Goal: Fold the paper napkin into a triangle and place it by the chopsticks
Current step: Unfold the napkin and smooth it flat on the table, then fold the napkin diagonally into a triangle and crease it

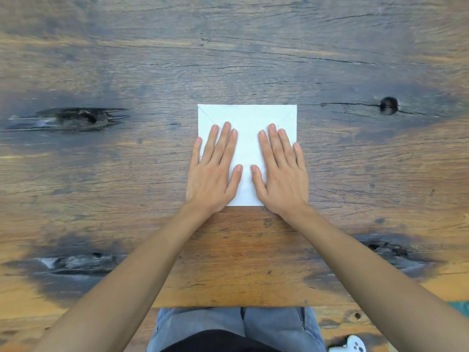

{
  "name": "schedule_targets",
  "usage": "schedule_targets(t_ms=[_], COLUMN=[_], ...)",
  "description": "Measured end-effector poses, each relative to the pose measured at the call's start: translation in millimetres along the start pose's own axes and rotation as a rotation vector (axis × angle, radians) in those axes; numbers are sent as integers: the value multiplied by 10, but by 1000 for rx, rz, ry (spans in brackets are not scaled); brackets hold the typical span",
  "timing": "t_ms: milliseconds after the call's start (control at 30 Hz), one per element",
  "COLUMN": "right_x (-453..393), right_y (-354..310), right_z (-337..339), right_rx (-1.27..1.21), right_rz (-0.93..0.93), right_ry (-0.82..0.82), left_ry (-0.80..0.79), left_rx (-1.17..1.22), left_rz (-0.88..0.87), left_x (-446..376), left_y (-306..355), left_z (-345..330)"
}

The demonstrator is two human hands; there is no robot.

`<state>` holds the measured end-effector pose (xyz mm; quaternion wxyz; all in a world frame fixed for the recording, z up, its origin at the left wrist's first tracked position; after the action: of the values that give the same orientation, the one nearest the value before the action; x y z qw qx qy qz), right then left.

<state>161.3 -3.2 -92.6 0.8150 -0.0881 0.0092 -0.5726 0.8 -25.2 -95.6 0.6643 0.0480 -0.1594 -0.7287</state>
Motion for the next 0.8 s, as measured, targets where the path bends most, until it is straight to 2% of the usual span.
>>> schedule_targets(t_ms=[267,500,667,800], right_x=[18,7,86,293], right_y=[-24,-43,13,69], right_z=[62,80,276,440], right_rx=[-23,-80,-199,-174], right_rz=[-5,-9,-28,-40], right_ry=[-39,-144,-142,-98], left_ry=[-66,-94,-2,177], left_rx=[110,104,260,417], left_rz=[-7,103,217,283], left_x=[77,366,170,-149], left_y=[-56,-509,-491,-548], left_z=[111,293,586,844])
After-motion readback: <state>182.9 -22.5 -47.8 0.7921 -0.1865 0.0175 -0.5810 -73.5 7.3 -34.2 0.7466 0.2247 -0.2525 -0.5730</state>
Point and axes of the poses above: each hand's wrist, its own x-axis away from the middle knuckle, its own z-axis out of the back of the hand, y = z × x, the point moved 7 cm from there along -x, towards the middle knuckle, and after that the axes turned 3 degrees about x, right-handed, at the moved point
